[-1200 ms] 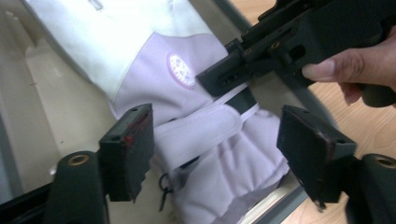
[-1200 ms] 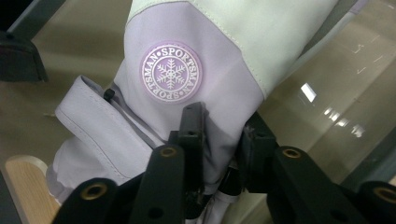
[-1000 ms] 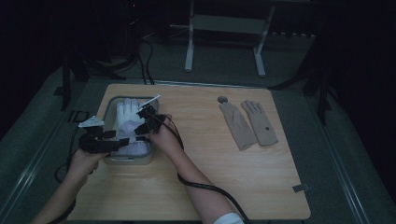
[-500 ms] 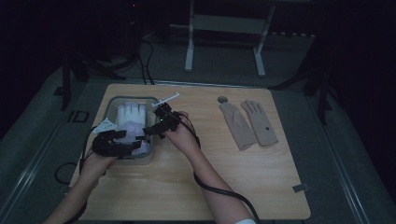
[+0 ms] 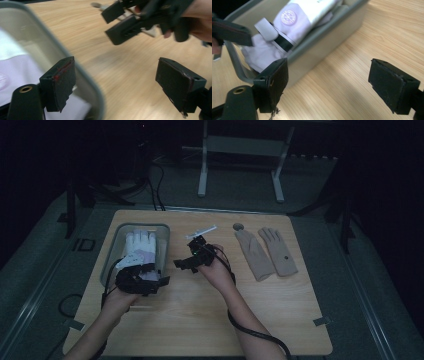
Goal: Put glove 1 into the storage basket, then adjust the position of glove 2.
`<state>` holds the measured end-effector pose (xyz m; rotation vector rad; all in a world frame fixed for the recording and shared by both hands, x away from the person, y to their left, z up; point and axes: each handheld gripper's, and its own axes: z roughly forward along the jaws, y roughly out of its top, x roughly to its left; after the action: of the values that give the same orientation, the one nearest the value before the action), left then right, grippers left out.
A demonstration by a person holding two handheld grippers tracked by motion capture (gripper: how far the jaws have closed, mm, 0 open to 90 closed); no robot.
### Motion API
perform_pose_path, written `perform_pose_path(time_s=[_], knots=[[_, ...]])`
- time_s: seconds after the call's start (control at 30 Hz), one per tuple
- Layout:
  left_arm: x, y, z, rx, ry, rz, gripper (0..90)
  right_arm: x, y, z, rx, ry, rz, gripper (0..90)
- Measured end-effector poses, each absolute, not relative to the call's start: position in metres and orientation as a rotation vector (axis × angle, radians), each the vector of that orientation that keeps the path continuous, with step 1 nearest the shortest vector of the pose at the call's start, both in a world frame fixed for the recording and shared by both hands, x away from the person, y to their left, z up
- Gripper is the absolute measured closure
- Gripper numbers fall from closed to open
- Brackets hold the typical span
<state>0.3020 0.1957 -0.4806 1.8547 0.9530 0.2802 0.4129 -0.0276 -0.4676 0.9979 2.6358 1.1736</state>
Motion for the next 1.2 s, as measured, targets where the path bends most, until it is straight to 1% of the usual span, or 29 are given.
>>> perform_pose_path(time_s=[0.23, 0.33, 0.43, 0.53, 0.77, 1.07, 1.2], knots=[[0.294, 0.171, -0.480, 1.857, 0.884, 0.236, 17.0, 0.410, -0.062, -0.470, 1.011, 2.597, 1.173, 16.0], [0.291, 0.160, -0.487, 1.837, 0.872, 0.202, 17.0, 0.408, -0.080, -0.471, 1.020, 2.586, 1.133, 16.0], [0.289, 0.147, -0.496, 1.873, 0.848, 0.200, 17.0, 0.406, -0.096, -0.472, 1.043, 2.571, 1.133, 16.0], [0.288, 0.137, -0.505, 1.876, 0.833, 0.178, 17.0, 0.404, -0.113, -0.472, 1.068, 2.549, 1.130, 15.8], [0.283, 0.122, -0.527, 1.866, 0.761, 0.224, 17.0, 0.402, -0.149, -0.475, 1.112, 2.489, 1.132, 15.4], [0.283, 0.114, -0.552, 1.940, 0.781, 0.257, 17.0, 0.404, -0.184, -0.485, 1.085, 2.446, 1.155, 15.2], [0.283, 0.116, -0.560, 1.930, 0.802, 0.266, 17.0, 0.406, -0.196, -0.488, 1.086, 2.444, 1.185, 14.3]])
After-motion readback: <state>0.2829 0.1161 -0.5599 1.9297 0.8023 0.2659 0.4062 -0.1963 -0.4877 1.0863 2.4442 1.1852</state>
